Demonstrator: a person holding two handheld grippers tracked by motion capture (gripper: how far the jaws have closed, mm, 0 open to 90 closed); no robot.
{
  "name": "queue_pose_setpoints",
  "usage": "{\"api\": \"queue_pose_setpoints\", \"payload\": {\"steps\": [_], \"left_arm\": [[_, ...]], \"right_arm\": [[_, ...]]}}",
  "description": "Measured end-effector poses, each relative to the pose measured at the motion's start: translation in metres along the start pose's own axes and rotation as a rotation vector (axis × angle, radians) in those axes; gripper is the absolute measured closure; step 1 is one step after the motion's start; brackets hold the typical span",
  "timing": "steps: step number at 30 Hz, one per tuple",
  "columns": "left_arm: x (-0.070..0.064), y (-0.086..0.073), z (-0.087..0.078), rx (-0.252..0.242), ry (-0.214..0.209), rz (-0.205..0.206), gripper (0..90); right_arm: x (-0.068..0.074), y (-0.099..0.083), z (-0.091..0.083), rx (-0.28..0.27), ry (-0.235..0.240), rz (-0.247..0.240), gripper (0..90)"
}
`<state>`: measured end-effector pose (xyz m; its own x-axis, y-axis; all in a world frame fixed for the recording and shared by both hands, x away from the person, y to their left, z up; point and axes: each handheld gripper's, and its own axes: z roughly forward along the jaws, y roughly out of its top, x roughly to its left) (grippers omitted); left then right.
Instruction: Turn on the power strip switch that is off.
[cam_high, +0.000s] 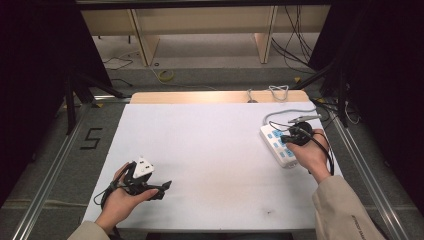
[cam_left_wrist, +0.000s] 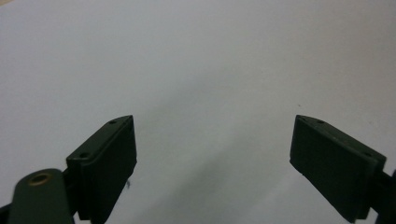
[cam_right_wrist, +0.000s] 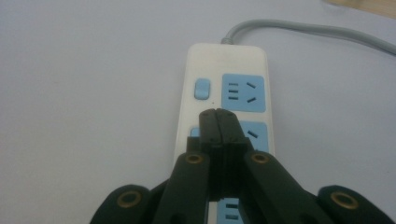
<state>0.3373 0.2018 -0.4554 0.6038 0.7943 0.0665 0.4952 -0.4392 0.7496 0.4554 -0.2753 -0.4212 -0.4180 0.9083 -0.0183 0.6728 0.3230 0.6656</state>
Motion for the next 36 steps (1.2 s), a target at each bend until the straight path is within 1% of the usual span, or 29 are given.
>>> {"api": "queue_pose_setpoints", "payload": {"steps": [5, 7, 10, 11, 12, 14, 16, 17, 19, 23, 27, 30, 33, 36], "left_arm": [[-0.001, 0.001, 0.001, -0.006, -0.009, -0.003, 14.3], [-0.001, 0.001, 0.001, 0.001, -0.01, 0.007, 14.3], [-0.002, 0.001, 0.0, -0.003, -0.01, 0.007, 14.3], [-0.002, 0.001, 0.0, -0.005, -0.012, 0.0, 14.3], [-0.001, 0.001, 0.001, 0.001, -0.013, 0.003, 14.3], [-0.002, 0.001, 0.001, -0.006, -0.012, 0.007, 14.3], [-0.002, 0.001, 0.001, -0.004, -0.012, 0.007, 14.3], [-0.002, 0.001, 0.001, -0.004, -0.012, 0.002, 14.3], [-0.002, 0.001, 0.001, -0.006, -0.012, 0.006, 14.3], [-0.002, 0.001, 0.0, -0.004, -0.01, -0.002, 14.3], [-0.002, 0.001, -0.001, -0.001, -0.011, 0.004, 14.3], [-0.001, 0.001, 0.001, -0.004, -0.016, -0.005, 14.3], [-0.001, 0.001, 0.001, -0.006, -0.017, -0.007, 14.3], [-0.002, 0.001, 0.001, -0.008, -0.018, -0.006, 14.3]], "right_arm": [[-0.001, 0.002, 0.003, 0.001, 0.001, 0.001, 90.0], [0.0, 0.003, 0.004, 0.004, 0.003, 0.004, 90.0], [0.001, 0.004, 0.005, 0.008, 0.006, 0.002, 90.0], [0.001, 0.004, 0.005, 0.008, 0.006, 0.002, 90.0], [0.001, 0.006, 0.005, 0.007, 0.008, 0.002, 90.0], [0.001, 0.007, 0.006, 0.007, 0.011, 0.01, 90.0], [0.001, 0.008, 0.006, 0.006, 0.011, 0.005, 90.0], [0.001, 0.009, 0.008, 0.014, 0.021, 0.009, 90.0], [0.002, 0.011, 0.009, 0.014, 0.02, 0.006, 90.0], [0.002, 0.013, 0.011, 0.016, 0.02, 0.006, 90.0], [0.003, 0.017, 0.015, 0.021, 0.018, -0.001, 90.0], [0.003, 0.018, 0.018, 0.027, 0.017, 0.005, 90.0], [0.001, 0.019, 0.021, 0.033, 0.011, 0.007, 90.0], [0.001, 0.021, 0.021, 0.036, 0.005, 0.008, 90.0]]}}
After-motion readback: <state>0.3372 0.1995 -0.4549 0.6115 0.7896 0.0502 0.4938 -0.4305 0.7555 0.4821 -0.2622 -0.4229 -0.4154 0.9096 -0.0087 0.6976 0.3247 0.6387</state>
